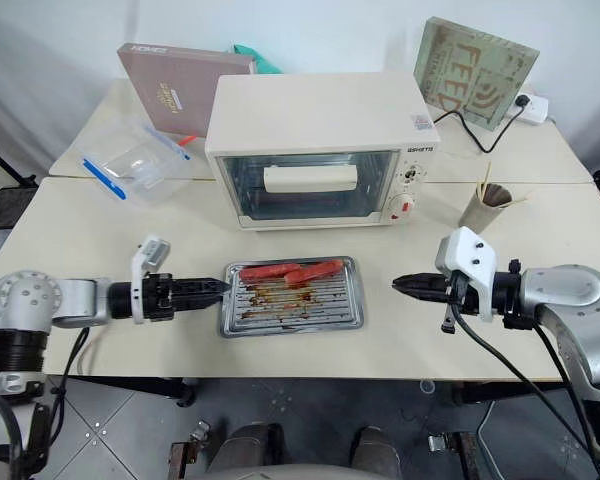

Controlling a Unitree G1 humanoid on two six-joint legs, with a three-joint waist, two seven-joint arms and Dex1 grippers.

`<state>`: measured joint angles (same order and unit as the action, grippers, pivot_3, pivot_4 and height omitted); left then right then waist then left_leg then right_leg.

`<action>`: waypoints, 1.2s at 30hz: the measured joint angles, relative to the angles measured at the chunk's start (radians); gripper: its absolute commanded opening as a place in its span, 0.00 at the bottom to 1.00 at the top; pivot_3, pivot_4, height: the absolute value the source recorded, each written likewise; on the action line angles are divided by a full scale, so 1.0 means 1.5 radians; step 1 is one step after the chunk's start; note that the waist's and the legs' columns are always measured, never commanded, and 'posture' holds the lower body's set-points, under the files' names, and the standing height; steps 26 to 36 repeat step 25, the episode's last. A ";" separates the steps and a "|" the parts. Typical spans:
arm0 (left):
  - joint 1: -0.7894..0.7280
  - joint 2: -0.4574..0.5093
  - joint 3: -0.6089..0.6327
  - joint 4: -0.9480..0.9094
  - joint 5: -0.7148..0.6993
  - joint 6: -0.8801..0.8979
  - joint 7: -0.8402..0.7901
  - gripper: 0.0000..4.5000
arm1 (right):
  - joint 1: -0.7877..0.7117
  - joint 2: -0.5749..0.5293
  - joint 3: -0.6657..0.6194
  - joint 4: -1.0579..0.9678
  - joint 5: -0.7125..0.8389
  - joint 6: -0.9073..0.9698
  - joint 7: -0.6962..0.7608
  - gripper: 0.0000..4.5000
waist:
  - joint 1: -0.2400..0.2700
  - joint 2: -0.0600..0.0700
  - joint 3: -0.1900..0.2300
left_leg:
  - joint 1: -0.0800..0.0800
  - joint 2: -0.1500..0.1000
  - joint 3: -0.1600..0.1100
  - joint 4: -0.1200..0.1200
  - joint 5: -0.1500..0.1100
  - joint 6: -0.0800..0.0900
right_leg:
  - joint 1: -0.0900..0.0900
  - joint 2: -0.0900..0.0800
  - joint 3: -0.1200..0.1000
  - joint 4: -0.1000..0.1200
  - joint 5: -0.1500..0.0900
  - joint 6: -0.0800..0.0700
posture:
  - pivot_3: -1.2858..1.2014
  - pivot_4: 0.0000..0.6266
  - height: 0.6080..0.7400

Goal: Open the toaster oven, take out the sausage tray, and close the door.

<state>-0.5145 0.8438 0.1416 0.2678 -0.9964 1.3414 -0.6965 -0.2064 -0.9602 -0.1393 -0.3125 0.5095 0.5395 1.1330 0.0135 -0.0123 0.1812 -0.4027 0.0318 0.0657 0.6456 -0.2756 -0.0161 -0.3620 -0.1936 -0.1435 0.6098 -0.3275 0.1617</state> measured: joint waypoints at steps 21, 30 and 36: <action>0.096 0.036 0.021 0.096 0.303 -0.757 -0.536 1.00 | 0.025 0.018 -0.044 0.245 -0.057 -0.226 0.084 0.99 | -0.001 -0.002 0.002 | -0.001 0.000 0.002 0.001 -0.001 0.001 | -0.001 0.000 0.000 0.000 0.000 0.000 | 0.52 0.24 1.00; 0.070 0.039 0.002 0.155 0.349 -0.813 -0.536 1.00 | 0.021 0.040 -0.043 0.269 -0.092 -0.230 0.019 0.99 | 0.004 -0.002 0.002 | -0.001 0.000 0.002 0.002 -0.001 0.001 | -0.001 0.000 0.000 0.000 0.000 0.000 | 0.52 0.24 1.00; 0.070 0.039 0.002 0.155 0.349 -0.813 -0.536 1.00 | 0.021 0.040 -0.043 0.269 -0.092 -0.230 0.019 0.99 | 0.004 -0.002 0.002 | -0.001 0.000 0.002 0.002 -0.001 0.001 | -0.001 0.000 0.000 0.000 0.000 0.000 | 0.52 0.24 1.00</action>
